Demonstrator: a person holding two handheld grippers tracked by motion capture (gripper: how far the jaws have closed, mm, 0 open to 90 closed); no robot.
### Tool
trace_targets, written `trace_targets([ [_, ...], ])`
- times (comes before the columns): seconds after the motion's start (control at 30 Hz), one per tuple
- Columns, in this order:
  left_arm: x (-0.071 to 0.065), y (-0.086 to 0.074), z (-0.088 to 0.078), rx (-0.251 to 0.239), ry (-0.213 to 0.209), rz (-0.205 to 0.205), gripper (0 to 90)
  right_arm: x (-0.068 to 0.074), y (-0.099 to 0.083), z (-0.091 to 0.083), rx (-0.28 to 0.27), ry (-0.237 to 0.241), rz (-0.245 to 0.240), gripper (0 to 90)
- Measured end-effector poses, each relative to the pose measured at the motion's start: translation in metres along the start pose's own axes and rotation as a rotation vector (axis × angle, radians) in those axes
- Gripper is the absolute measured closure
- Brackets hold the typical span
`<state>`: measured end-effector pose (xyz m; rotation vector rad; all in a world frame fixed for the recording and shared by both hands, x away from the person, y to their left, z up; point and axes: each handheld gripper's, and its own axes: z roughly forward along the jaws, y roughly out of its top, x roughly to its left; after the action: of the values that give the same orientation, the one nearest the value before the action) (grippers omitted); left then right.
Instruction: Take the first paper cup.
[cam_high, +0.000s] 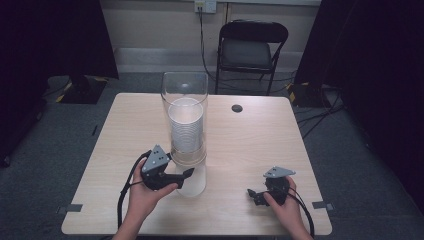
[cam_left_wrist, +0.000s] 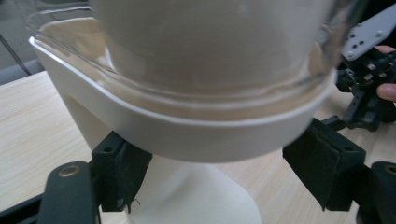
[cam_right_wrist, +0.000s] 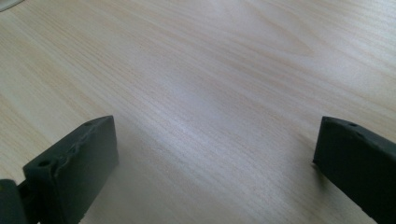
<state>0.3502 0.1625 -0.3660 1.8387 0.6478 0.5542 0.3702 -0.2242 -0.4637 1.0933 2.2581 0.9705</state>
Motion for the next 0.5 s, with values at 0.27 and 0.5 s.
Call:
trace_targets([
  [0.27,0.001,0.000,0.013,-0.005,0.024,0.008,25.5,0.000,0.000,0.000,0.000,0.000,-0.001,0.0],
  [0.5,0.002,-0.002,0.020,-0.015,0.026,0.007,35.2,0.000,0.000,0.000,0.000,0.000,-0.002,0.0],
])
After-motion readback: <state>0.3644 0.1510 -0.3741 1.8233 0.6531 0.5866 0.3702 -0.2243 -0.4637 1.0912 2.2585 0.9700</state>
